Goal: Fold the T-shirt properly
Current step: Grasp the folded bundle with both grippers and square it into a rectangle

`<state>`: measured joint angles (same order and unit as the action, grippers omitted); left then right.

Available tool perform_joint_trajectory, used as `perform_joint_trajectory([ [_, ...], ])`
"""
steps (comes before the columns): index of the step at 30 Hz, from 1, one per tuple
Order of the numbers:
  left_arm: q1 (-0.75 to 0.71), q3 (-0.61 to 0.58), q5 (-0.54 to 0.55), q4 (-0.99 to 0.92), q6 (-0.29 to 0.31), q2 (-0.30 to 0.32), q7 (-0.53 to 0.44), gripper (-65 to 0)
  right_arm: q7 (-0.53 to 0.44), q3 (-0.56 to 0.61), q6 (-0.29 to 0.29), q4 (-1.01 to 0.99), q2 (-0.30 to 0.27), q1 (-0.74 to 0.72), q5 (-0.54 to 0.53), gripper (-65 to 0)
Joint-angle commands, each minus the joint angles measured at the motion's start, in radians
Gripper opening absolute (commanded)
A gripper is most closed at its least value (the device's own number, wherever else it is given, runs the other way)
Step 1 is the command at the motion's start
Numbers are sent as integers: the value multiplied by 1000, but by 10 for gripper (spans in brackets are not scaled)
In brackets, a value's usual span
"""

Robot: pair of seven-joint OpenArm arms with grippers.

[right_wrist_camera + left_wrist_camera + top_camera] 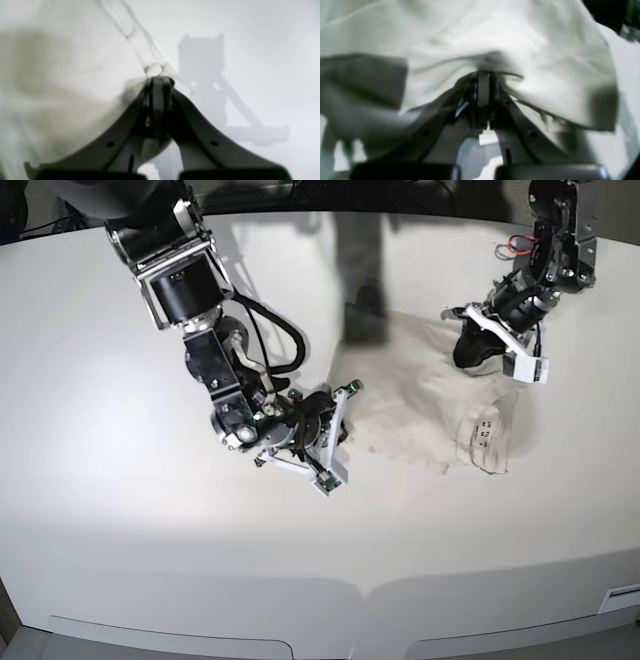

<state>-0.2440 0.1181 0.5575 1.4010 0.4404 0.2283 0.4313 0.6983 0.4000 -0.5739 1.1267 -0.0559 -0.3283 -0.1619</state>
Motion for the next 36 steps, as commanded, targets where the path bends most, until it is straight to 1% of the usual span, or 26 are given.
perform_joint_trajectory([
  [1,-4,7,-45,0,-61,29,30,-650,18,-1,-6,37,-9,3,1,-650],
  [3,-1,7,-45,0,-76,56,19,-650,25,-1,-6,92,-20,48,2,-650],
  [6,6,7,-45,0,-75,87,15,-650,25,-1,-6,173,-33,124,1,-650],
  [14,62,7,-45,-1,-75,154,15,-650,21,-1,-7,364,-30,336,-5,-650],
  [18,104,7,-50,-1,-75,173,-4,-650,17,0,-15,432,-2,428,-2,-650],
  [21,144,7,-84,-1,-75,174,-7,-650,0,2,-34,463,24,480,6,-650],
  [23,165,7,-87,-1,-75,174,-10,-650,-3,9,-37,469,41,503,6,-650],
  [29,191,7,-87,-1,-74,174,-23,-650,-7,101,-38,469,62,534,11,-650],
  [31,191,7,-87,-1,-74,174,-26,-650,-15,139,-18,469,62,534,19,-650],
  [35,192,7,-87,-1,-75,180,-40,-650,-49,184,71,469,62,534,109,-650],
  [36,192,7,-85,-1,-75,188,-40,-650,-53,183,82,470,61,533,124,-650],
])
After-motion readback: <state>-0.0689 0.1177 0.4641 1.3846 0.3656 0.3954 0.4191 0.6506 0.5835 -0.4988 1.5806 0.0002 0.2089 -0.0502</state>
